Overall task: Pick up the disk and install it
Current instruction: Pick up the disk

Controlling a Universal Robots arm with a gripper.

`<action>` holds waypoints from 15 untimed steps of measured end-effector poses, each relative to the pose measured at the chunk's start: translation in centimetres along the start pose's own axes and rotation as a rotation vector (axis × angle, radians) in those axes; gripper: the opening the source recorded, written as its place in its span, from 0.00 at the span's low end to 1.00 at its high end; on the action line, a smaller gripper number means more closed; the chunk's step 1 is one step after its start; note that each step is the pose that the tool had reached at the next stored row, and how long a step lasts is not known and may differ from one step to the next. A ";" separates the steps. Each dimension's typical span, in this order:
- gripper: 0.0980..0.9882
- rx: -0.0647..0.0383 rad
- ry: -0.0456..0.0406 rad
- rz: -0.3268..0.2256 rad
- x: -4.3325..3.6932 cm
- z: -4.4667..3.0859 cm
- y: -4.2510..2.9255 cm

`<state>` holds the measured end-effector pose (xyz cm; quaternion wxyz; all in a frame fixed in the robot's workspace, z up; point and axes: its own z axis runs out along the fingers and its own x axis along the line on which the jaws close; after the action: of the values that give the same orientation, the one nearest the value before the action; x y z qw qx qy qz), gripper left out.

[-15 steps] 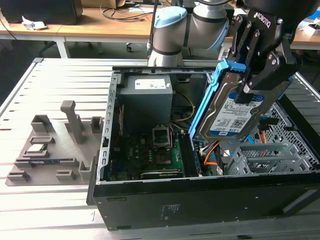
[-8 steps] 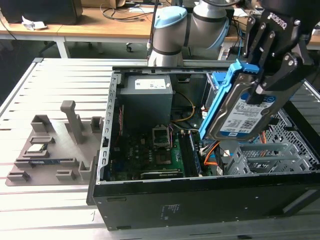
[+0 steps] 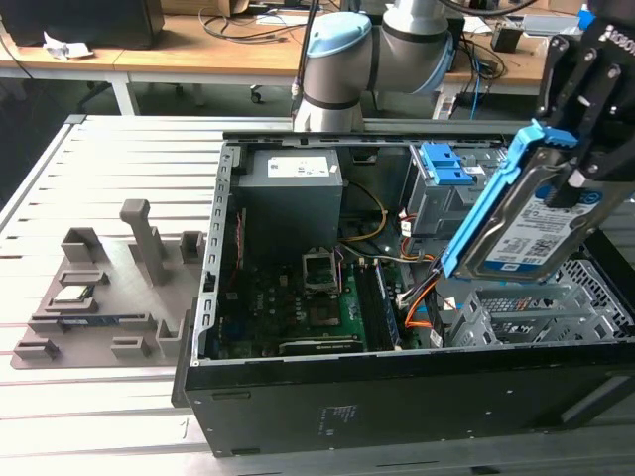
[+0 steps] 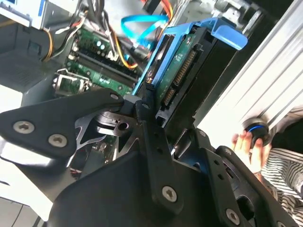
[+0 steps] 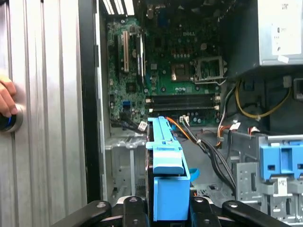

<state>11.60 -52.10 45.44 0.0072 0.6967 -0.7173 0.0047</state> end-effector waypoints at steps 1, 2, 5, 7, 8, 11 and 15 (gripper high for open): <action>0.30 0.000 0.0011 0.000 -0.01 0.00 -0.46; 0.30 -0.001 0.0031 0.000 -0.04 -0.01 -1.39; 0.30 -0.002 0.0046 0.000 -0.08 -0.01 -2.83; 0.30 -0.003 0.0054 0.000 -0.10 0.00 -3.51; 0.30 -0.003 0.0055 0.000 -0.09 0.00 -3.60; 0.30 -0.003 0.0058 0.000 0.37 0.03 -3.63; 0.30 -0.003 0.0073 0.000 1.34 0.07 -3.67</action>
<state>15.23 -53.55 45.38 0.0108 0.6967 -0.7172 0.0062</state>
